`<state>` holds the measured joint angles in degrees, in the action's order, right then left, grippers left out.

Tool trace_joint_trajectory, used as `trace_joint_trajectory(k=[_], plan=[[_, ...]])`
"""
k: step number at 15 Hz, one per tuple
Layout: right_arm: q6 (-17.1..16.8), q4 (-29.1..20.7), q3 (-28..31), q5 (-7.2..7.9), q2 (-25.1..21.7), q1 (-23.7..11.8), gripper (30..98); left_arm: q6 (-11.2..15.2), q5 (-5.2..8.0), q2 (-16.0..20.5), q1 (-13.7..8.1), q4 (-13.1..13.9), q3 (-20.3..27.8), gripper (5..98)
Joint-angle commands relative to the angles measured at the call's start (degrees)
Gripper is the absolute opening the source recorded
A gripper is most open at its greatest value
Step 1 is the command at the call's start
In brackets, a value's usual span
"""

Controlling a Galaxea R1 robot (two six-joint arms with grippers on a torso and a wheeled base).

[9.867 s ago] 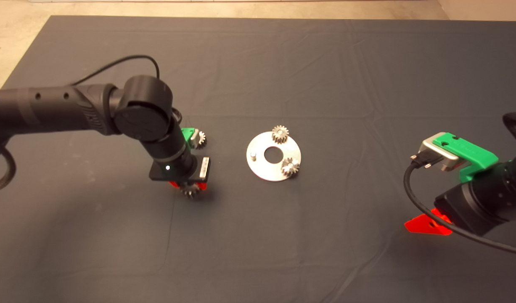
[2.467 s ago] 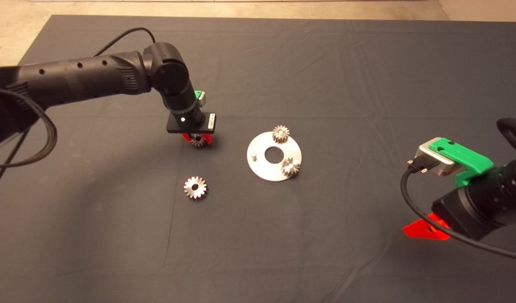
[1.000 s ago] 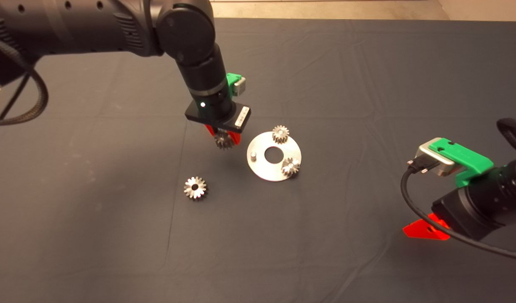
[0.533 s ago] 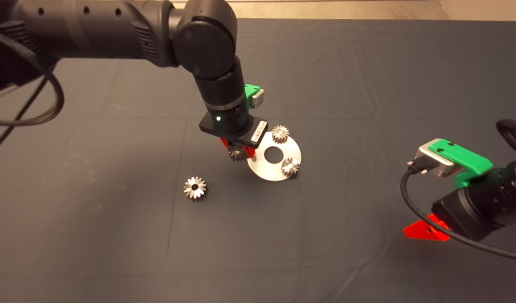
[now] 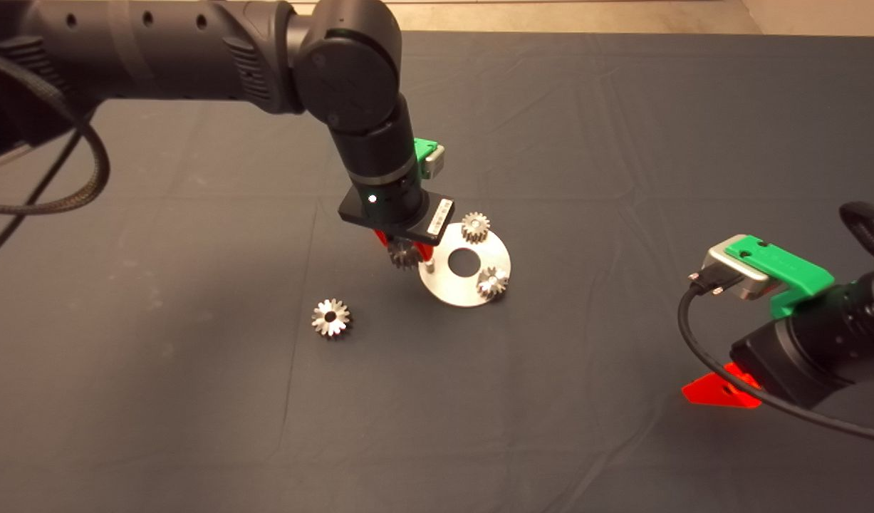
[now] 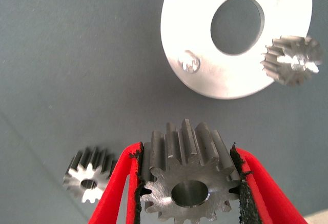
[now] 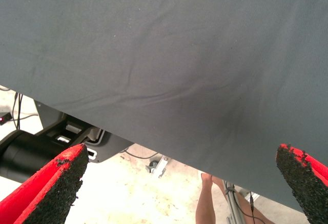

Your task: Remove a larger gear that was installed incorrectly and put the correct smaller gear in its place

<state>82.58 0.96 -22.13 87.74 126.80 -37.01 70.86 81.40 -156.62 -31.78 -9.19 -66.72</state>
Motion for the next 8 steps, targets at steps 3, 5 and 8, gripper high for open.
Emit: trace_joint_trajectory(k=[3, 5, 8], plan=[[0.4, -1.8, 0.3, 7.27, 0.0, -0.8, 97.1, 0.4, -0.10, -1.4, 1.8, -1.5, -1.8, 34.6], [0.4, -1.9, 0.3, 7.27, -0.1, -0.8, 97.1, 0.4, -0.10, -1.5, 1.9, -1.7, -2.1, 34.6], [0.4, -1.9, 0.3, 7.27, -0.1, -0.8, 97.1, 0.2, -0.10, -2.4, 2.2, -2.8, -4.6, 34.8]])
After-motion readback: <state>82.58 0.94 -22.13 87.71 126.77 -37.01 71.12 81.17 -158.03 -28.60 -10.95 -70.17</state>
